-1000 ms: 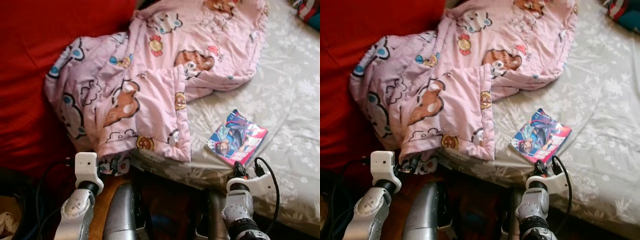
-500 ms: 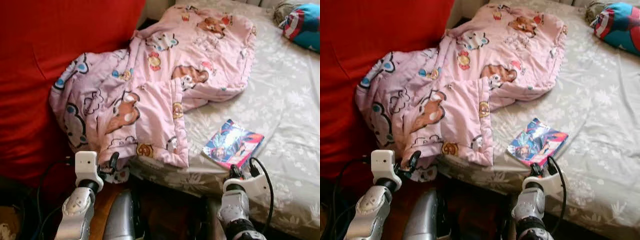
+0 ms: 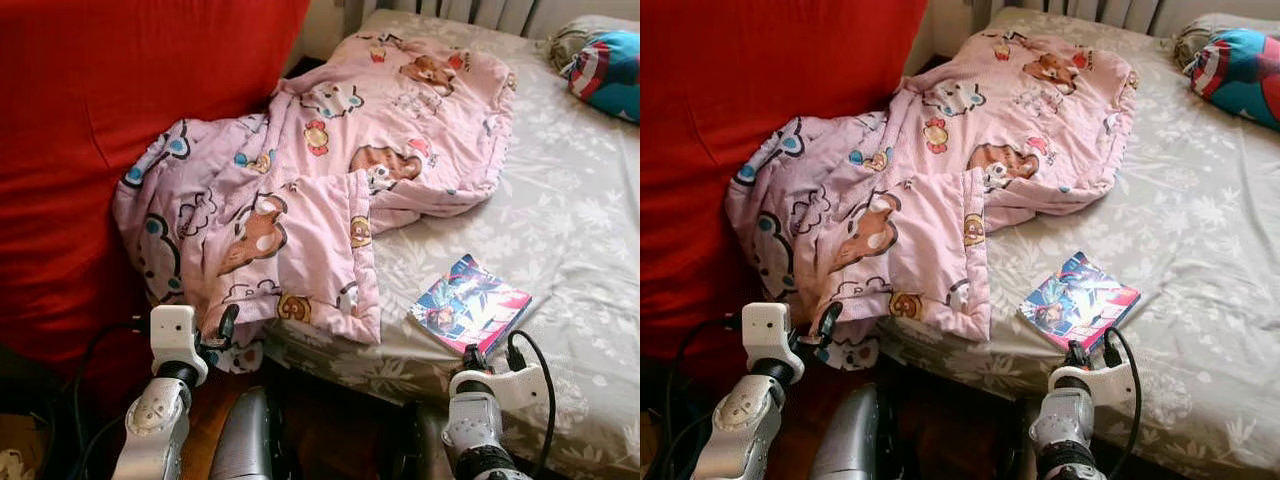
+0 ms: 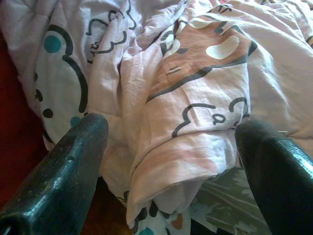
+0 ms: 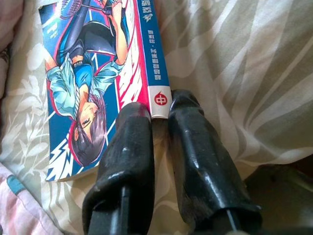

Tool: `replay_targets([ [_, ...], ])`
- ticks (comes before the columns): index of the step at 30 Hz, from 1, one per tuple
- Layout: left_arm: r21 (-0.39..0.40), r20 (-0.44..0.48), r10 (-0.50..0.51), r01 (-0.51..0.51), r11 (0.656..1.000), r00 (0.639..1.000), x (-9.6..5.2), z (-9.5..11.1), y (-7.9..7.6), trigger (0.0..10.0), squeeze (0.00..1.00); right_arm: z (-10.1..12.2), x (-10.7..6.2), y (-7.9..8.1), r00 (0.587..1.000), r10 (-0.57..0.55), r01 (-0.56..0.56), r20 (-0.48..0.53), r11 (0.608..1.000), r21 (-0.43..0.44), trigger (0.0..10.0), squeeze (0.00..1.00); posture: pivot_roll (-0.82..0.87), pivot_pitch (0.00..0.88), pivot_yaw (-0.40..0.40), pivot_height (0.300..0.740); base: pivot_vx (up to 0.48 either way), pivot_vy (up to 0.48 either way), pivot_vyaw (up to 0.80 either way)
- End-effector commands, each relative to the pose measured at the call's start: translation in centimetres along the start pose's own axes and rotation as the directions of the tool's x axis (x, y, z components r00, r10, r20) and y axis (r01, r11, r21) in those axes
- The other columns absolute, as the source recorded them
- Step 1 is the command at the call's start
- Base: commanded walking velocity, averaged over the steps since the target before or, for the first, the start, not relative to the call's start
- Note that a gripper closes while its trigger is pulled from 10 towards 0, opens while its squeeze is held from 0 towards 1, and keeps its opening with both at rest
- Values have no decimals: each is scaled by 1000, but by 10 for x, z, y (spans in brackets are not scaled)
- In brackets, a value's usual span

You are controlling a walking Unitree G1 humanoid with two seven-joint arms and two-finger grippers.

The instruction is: Clean up the room

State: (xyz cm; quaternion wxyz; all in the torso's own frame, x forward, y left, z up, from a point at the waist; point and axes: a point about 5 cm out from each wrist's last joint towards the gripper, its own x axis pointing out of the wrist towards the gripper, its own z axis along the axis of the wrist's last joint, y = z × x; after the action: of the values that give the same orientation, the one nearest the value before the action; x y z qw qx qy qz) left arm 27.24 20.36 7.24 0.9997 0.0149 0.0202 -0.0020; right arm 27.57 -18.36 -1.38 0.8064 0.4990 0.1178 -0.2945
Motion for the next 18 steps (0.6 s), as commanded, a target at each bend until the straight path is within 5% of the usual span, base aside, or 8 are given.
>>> replay_targets([
  [1,10,-29,-4,5,1000,1000,-4,-9,-1,10000,0,-13,-15,-44,987,-152,152,-55,988,-4,10000,1000,27,146,-44,580,0,0,0],
  [6,11,-29,-3,4,1000,1000,-4,-9,-1,10000,0,-14,-14,-41,988,-143,143,-52,990,-16,10000,1000,26,148,-45,580,0,0,0],
  [9,11,-29,-3,3,1000,1000,-5,-10,-1,10000,0,-13,-14,-41,988,-143,142,-54,990,-18,10000,635,26,148,-45,580,0,0,0],
  [12,11,-29,-3,4,1000,1000,-5,-10,-1,10000,0,-13,-14,-40,989,-134,133,-55,991,-16,10000,639,26,148,-45,580,0,0,0],
  [13,12,-29,-3,3,1000,1000,-5,-10,-1,10000,0,-14,-14,-38,991,-118,117,-57,993,-17,6784,0,27,151,-44,580,0,0,0],
  [14,12,-29,-3,3,1000,1000,-5,-10,-1,10000,0,-14,-14,-38,991,-118,117,-57,993,-17,6784,0,27,151,-44,580,0,0,0],
  [15,14,-29,-2,2,1000,1000,-5,-10,-1,10000,0,-14,-13,-35,994,-98,97,-54,995,-15,0,0,27,151,-44,580,0,0,0],
  [18,15,-31,0,0,1000,1000,-5,-11,0,10000,0,-13,-12,-31,996,-70,69,-47,997,-32,0,0,27,151,-44,580,0,0,0],
])
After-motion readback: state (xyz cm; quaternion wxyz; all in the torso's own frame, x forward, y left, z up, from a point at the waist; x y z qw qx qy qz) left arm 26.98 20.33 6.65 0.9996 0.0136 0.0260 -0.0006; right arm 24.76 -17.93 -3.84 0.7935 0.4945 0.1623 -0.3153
